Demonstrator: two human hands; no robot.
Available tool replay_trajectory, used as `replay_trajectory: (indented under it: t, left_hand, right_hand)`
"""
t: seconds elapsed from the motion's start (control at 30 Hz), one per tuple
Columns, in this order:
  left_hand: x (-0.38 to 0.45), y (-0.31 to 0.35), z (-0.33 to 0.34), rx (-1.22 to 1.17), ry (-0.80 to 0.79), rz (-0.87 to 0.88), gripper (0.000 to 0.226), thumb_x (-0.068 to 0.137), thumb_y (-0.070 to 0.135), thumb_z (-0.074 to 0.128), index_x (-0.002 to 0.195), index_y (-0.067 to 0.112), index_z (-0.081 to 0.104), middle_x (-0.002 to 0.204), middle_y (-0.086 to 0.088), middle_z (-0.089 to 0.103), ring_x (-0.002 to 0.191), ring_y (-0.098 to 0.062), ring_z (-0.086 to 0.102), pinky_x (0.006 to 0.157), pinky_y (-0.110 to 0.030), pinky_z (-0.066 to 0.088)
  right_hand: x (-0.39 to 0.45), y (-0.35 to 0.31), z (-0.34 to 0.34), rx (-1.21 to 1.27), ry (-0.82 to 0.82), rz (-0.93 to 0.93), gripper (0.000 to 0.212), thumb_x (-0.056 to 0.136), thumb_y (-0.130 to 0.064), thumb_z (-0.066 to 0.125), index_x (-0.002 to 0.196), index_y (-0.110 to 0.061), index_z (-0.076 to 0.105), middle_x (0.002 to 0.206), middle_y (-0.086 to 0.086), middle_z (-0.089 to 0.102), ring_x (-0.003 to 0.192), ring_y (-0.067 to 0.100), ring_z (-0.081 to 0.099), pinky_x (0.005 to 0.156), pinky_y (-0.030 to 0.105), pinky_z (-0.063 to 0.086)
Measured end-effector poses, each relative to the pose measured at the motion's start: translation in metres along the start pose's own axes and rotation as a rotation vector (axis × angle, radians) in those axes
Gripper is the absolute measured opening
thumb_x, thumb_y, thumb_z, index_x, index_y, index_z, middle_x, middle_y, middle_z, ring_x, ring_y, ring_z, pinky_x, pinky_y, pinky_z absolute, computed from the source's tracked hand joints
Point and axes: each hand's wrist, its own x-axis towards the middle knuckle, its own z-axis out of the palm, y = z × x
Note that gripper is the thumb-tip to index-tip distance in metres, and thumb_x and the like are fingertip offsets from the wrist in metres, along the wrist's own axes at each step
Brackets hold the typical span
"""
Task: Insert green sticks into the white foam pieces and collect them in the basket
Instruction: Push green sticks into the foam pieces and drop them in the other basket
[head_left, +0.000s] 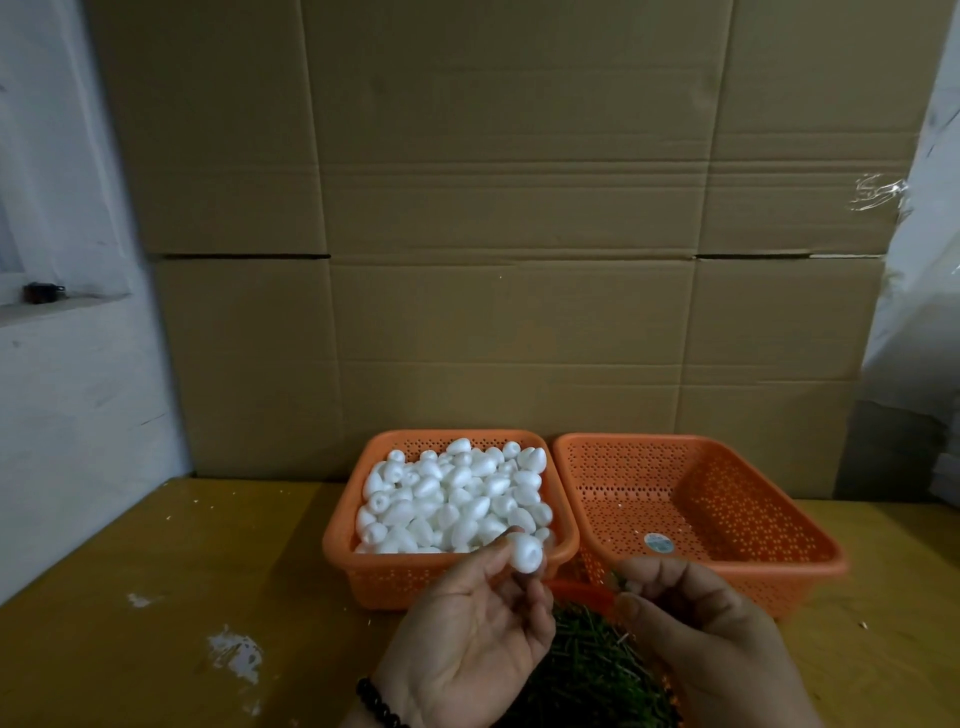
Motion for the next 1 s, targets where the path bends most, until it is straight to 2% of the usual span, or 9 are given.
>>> replay_trajectory:
  t: [0.13, 0.23, 0.37, 0.43, 0.53, 0.63, 0.73, 0.83, 1.0]
  left_hand:
    - [0.001, -0.001, -0.001, -0.033, -0.058, -0.015, 0.034, 0.061, 0.008, 0.072, 0.092, -0.006, 0.074, 0.08, -0.014, 0.065, 0.063, -0.019, 0.06, 0.052, -0.029, 0.053]
    - [0.0, -0.003, 0.001, -0.061, -0.089, -0.027, 0.037, 0.062, 0.005, 0.071, 0.097, -0.008, 0.073, 0.083, -0.017, 0.065, 0.064, -0.022, 0.063, 0.053, -0.031, 0.054]
    - [0.001, -0.005, 0.002, -0.078, -0.094, -0.036, 0.044, 0.063, 0.002, 0.069, 0.105, -0.009, 0.069, 0.085, -0.019, 0.065, 0.068, -0.024, 0.063, 0.053, -0.033, 0.056]
    - [0.002, -0.007, 0.003, -0.069, -0.089, -0.037, 0.045, 0.063, 0.001, 0.069, 0.107, -0.007, 0.069, 0.085, -0.019, 0.065, 0.067, -0.024, 0.063, 0.054, -0.033, 0.056]
    - [0.0, -0.009, 0.006, -0.043, -0.09, -0.026, 0.038, 0.064, 0.001, 0.068, 0.101, -0.005, 0.072, 0.088, -0.018, 0.066, 0.062, -0.023, 0.065, 0.054, -0.033, 0.057]
    - [0.0, -0.01, 0.006, -0.043, -0.072, -0.028, 0.041, 0.07, 0.002, 0.064, 0.111, -0.005, 0.067, 0.09, -0.018, 0.066, 0.062, -0.024, 0.064, 0.053, -0.034, 0.057]
    - [0.0, -0.011, 0.007, -0.042, -0.057, -0.03, 0.045, 0.074, 0.002, 0.061, 0.119, -0.003, 0.063, 0.087, -0.018, 0.066, 0.062, -0.025, 0.064, 0.053, -0.033, 0.057]
    - [-0.001, -0.011, 0.008, -0.035, -0.043, -0.023, 0.045, 0.077, 0.004, 0.059, 0.122, -0.002, 0.06, 0.085, -0.018, 0.066, 0.061, -0.024, 0.064, 0.052, -0.033, 0.057]
    - [-0.002, -0.011, 0.009, -0.04, -0.034, -0.002, 0.045, 0.076, 0.003, 0.061, 0.12, -0.002, 0.062, 0.089, -0.018, 0.065, 0.063, -0.024, 0.064, 0.053, -0.033, 0.057]
  right_hand:
    - [-0.004, -0.001, 0.002, 0.019, 0.01, -0.082, 0.026, 0.068, 0.02, 0.062, 0.073, -0.003, 0.073, 0.071, 0.014, 0.07, 0.056, 0.013, 0.064, 0.047, 0.016, 0.049]
    - [-0.008, -0.002, 0.006, 0.008, -0.021, -0.146, 0.022, 0.064, 0.003, 0.065, 0.077, -0.01, 0.077, 0.078, 0.013, 0.074, 0.068, 0.014, 0.07, 0.057, 0.015, 0.052]
    - [-0.008, -0.002, 0.006, -0.085, -0.038, -0.158, 0.027, 0.064, -0.015, 0.067, 0.087, -0.023, 0.078, 0.076, 0.018, 0.072, 0.065, 0.024, 0.059, 0.059, 0.025, 0.049]
    - [-0.005, -0.003, 0.007, -0.074, -0.068, -0.139, 0.027, 0.065, -0.016, 0.067, 0.089, -0.022, 0.077, 0.071, 0.016, 0.069, 0.063, 0.021, 0.056, 0.058, 0.029, 0.047]
    - [0.001, -0.005, 0.008, -0.038, -0.063, -0.114, 0.025, 0.062, -0.013, 0.068, 0.084, -0.017, 0.076, 0.067, 0.011, 0.066, 0.058, 0.017, 0.058, 0.051, 0.024, 0.047]
    - [0.004, -0.006, 0.009, -0.079, -0.067, -0.124, 0.019, 0.065, -0.006, 0.07, 0.08, -0.017, 0.075, 0.064, 0.012, 0.066, 0.053, 0.018, 0.058, 0.048, 0.022, 0.048]
    - [0.006, -0.003, 0.01, -0.172, -0.082, -0.155, 0.025, 0.075, 0.004, 0.068, 0.079, -0.019, 0.075, 0.065, 0.013, 0.068, 0.054, 0.015, 0.059, 0.05, 0.02, 0.047]
    - [0.005, -0.001, 0.009, -0.245, -0.088, -0.185, 0.024, 0.078, 0.002, 0.068, 0.079, -0.021, 0.074, 0.068, 0.011, 0.07, 0.058, 0.012, 0.063, 0.054, 0.02, 0.048]
    - [0.006, 0.0, 0.007, -0.278, -0.04, -0.202, 0.011, 0.08, -0.009, 0.067, 0.077, -0.019, 0.071, 0.063, 0.013, 0.066, 0.058, 0.019, 0.057, 0.059, 0.038, 0.047]
